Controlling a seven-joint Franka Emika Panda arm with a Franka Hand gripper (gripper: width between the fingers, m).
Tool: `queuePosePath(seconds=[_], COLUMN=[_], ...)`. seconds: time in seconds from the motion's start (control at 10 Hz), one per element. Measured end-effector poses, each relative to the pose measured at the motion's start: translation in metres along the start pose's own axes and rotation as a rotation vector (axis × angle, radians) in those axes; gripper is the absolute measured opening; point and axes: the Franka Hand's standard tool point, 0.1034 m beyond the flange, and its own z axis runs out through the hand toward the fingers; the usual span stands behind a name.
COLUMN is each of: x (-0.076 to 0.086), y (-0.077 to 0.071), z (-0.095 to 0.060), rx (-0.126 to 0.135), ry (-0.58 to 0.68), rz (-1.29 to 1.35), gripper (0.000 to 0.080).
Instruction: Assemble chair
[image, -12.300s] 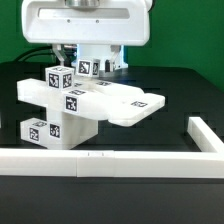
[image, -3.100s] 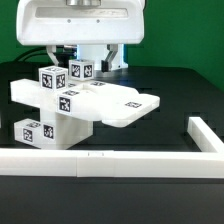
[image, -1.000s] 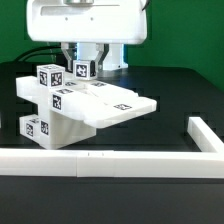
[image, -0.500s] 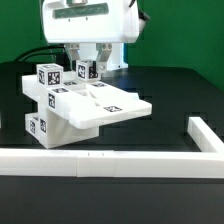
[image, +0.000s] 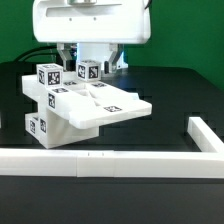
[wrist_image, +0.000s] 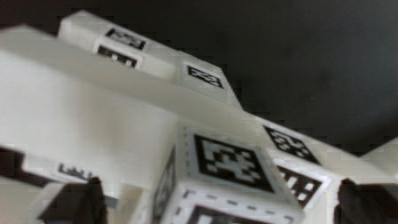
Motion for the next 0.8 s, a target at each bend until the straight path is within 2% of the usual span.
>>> queuePosePath(seconds=[0.2,0.8], x=[0.0038,0.0043], y=[-0.0010,-0.0010], z=[0.0031,0.0035], rx=[-0.004,-0.011], ry=[0.001,0.001], rz=[-0.235,-0.649], gripper=[0.0649,0.0649])
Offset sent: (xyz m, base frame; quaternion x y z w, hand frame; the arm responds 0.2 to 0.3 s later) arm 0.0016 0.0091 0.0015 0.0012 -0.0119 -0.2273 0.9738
